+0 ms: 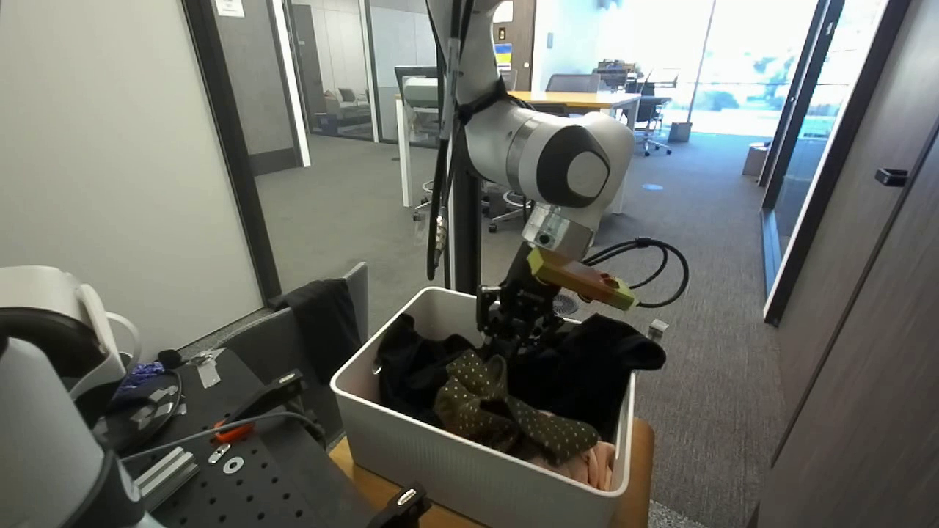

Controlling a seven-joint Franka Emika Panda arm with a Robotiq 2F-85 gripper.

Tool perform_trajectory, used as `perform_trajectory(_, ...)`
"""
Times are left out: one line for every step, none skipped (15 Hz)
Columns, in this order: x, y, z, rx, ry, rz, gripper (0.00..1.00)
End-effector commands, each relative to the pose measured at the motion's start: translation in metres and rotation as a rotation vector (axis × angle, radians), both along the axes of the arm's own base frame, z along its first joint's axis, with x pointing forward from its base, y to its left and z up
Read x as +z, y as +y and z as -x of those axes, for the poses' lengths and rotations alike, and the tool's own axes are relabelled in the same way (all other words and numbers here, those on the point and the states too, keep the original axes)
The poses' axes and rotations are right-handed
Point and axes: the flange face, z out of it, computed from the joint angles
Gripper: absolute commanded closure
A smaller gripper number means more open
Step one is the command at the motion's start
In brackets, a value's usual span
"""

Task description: Put the green piece of clothing inside the basket.

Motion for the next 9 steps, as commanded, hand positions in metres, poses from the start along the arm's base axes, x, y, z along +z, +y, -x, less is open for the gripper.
perform_trajectory(0.018, -0.003, 0.000, -0.067, -0.010, 0.038, 0.31)
perform_trajectory(0.025, -0.004, 0.002, -0.087, -0.014, 0.054, 0.23)
perform_trajectory(0.034, -0.006, 0.006, -0.115, -0.022, 0.074, 0.16)
perform_trajectory(0.043, -0.008, 0.009, -0.140, -0.022, 0.083, 0.08)
perform_trajectory(0.053, -0.010, 0.013, -0.171, -0.020, 0.100, 0.02)
perform_trajectory(0.068, -0.013, 0.021, -0.211, -0.035, 0.120, 0.00)
perform_trajectory(0.082, -0.016, 0.028, -0.249, -0.045, 0.145, 0.00)
perform_trajectory(0.096, -0.017, 0.037, -0.288, -0.054, 0.171, 0.00)
perform_trajectory(0.111, -0.018, 0.047, -0.318, -0.057, 0.194, 0.00)
